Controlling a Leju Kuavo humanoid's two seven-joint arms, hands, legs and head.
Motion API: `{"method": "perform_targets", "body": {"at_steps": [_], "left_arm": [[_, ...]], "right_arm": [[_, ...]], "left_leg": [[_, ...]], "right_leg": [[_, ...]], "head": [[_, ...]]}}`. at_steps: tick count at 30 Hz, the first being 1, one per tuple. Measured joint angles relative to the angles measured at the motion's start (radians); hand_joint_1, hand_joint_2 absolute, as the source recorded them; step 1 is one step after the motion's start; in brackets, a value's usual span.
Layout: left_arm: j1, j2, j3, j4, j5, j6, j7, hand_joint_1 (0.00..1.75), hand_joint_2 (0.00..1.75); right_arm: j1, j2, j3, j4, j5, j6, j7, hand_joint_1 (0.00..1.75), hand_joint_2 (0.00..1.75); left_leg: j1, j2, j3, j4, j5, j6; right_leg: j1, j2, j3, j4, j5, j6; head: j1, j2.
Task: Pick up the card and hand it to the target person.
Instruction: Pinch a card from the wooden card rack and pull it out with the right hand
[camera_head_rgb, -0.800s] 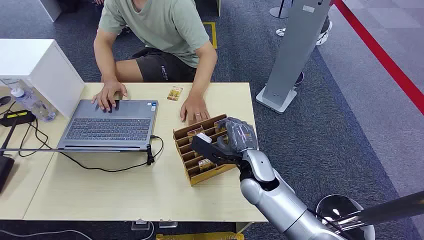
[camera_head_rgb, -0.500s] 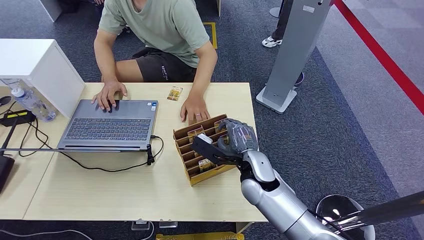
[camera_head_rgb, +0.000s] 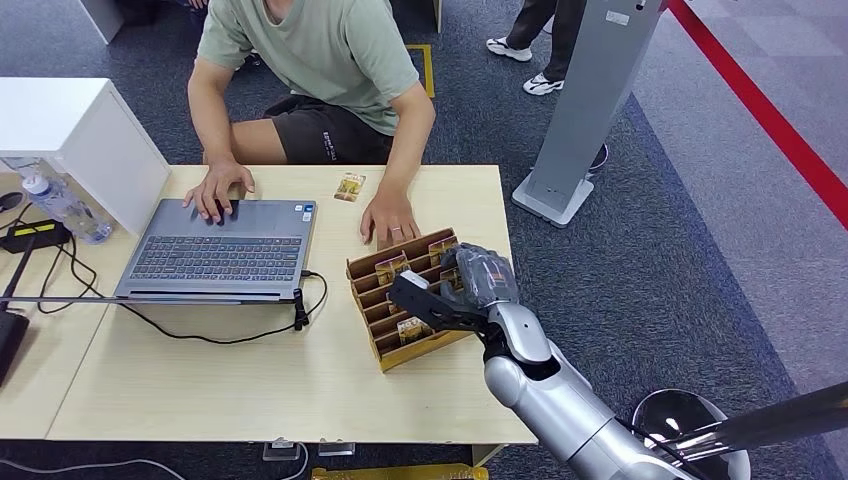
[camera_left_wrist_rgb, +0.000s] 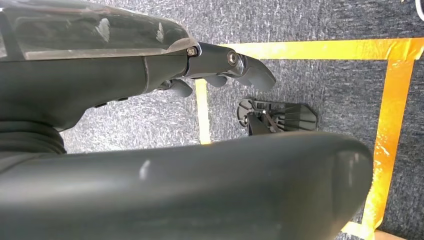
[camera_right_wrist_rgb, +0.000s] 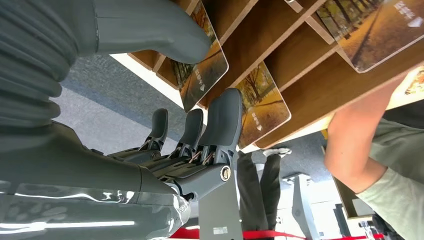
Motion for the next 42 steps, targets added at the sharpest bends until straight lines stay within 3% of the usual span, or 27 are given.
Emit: {"method": "perform_targets", "body": {"at_steps": [14,17,21,23,42], "left_arm": [[0.0,0.0,0.0,0.0,0.0,-0.008,0.0,0.0,0.0],[0.0,0.0,0.0,0.0,0.0,-0.008,0.0,0.0,0.0],[0.0,0.0,0.0,0.0,0.0,-0.008,0.0,0.0,0.0],[0.0,0.0,0.0,0.0,0.0,-0.008,0.0,0.0,0.0],[-0.004,0.0,-0.011,0.0,-0.074,0.013,0.01,0.0,0.0]], "right_arm": [[0.004,-0.001,-0.016,0.024,0.001,0.0,0.009,0.88,1.75],[0.007,-0.001,-0.019,0.024,0.002,0.0,0.01,0.97,1.75],[0.01,-0.002,-0.024,0.024,0.002,0.0,0.013,1.27,1.75],[0.011,-0.004,-0.027,0.024,0.002,0.0,0.014,1.31,1.75],[0.029,-0.015,-0.048,0.005,0.005,0.0,0.032,1.47,1.75]], "left_leg": [[0.0,0.0,0.0,0.0,0.0,0.0],[0.0,0.0,0.0,0.0,0.0,0.0],[0.0,0.0,0.0,0.0,0.0,0.0],[0.0,0.0,0.0,0.0,0.0,0.0],[0.0,0.0,0.0,0.0,0.0,0.0]], "right_leg": [[0.0,0.0,0.0,0.0,0.0,0.0],[0.0,0.0,0.0,0.0,0.0,0.0],[0.0,0.0,0.0,0.0,0.0,0.0],[0.0,0.0,0.0,0.0,0.0,0.0],[0.0,0.0,0.0,0.0,0.0,0.0]], "head": [[0.0,0.0],[0.0,0.0],[0.0,0.0],[0.0,0.0],[0.0,0.0]]}}
